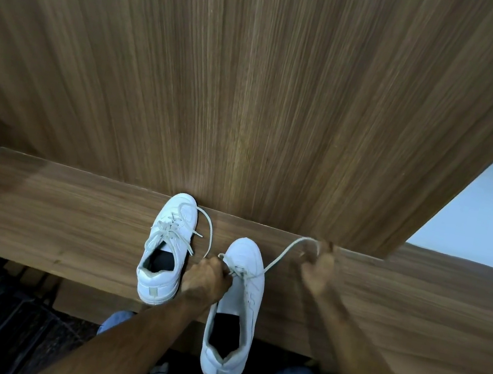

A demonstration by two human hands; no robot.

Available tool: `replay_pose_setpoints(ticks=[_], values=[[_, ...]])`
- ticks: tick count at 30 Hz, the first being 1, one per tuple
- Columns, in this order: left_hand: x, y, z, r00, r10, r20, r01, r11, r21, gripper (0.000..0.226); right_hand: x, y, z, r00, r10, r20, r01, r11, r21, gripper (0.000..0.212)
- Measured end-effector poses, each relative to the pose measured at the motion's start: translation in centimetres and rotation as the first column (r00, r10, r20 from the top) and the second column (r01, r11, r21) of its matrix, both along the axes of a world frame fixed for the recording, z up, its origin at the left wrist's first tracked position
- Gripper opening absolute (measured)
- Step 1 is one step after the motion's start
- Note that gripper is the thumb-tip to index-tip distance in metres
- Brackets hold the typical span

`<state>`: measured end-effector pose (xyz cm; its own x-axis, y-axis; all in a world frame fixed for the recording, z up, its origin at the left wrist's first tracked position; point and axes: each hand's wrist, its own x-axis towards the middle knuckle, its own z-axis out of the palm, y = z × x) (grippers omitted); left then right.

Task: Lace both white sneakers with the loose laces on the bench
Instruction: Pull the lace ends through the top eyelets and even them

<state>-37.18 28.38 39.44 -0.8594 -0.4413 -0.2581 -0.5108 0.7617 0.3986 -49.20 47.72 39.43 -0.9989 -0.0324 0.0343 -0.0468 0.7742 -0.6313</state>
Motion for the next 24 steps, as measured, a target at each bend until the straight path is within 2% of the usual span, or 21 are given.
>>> replay_pose_setpoints(ticks=[1,3,4,6,10,12,15,17,18,20,22,24], values=[[0.0,0.0,0.0,1.0,-0.009,0.004,0.009,1.0,0.0,0.033,1.2,-0.3,-0.8,0.995,0.095,-0.027,-0.092,0.989,0.116,0.047],[0.1,-0.1,0.1,1.0,-0.007,0.014,0.007,1.0,0.004,0.034,3.6,-1.5,-2.3,0.936,0.347,-0.06,-0.326,0.918,0.224,0.044],[0.1,-0.1,0.0,1.0,-0.004,0.016,0.004,1.0,0.01,0.035,4.7,-2.2,-2.7,0.898,0.44,-0.017,-0.423,0.872,0.245,0.042],[0.1,-0.2,-0.2,1.0,0.006,0.023,-0.007,1.0,0.026,0.034,6.2,-3.7,-3.6,0.863,0.491,0.119,-0.506,0.837,0.21,0.036],[0.1,-0.4,-0.3,0.999,0.028,0.024,-0.029,0.998,0.047,0.035,6.1,-5.1,-4.0,0.906,0.419,0.064,-0.423,0.882,0.21,0.02],[0.0,-0.5,-0.4,0.999,0.039,0.032,-0.041,0.998,0.049,0.035,5.5,-4.6,-2.9,0.936,0.352,0.028,-0.353,0.932,0.078,0.018],[-0.2,-0.7,-0.7,0.999,0.038,0.031,-0.04,0.997,0.061,0.03,3.3,-2.5,-0.2,0.997,0.073,-0.001,-0.071,0.977,-0.202,0.02],[-0.1,-0.7,-0.7,0.999,0.027,0.032,-0.03,0.997,0.077,0.028,1.9,-0.8,0.8,1.0,-0.01,-0.023,0.004,0.97,-0.243,0.023],[0.0,-0.6,-0.7,0.999,0.025,0.034,-0.028,0.996,0.09,0.029,1.3,-0.1,0.7,1.0,0.012,-0.012,-0.014,0.983,-0.185,0.021],[-0.1,-1.0,-1.0,0.999,0.025,0.025,-0.029,0.987,0.159,0.034,1.6,0.3,0.3,0.993,0.089,0.079,-0.093,0.995,0.045,0.016],[-0.1,-1.5,-1.3,0.999,0.035,-0.02,-0.027,0.947,0.319,0.041,2.6,0.4,-0.5,0.976,0.201,0.088,-0.218,0.94,0.261,0.043],[0.0,-2.4,-1.8,0.999,0.004,-0.053,0.019,0.908,0.418,0.038,3.7,-0.3,-1.4,0.926,0.377,0.025,-0.365,0.874,0.32,0.051]])
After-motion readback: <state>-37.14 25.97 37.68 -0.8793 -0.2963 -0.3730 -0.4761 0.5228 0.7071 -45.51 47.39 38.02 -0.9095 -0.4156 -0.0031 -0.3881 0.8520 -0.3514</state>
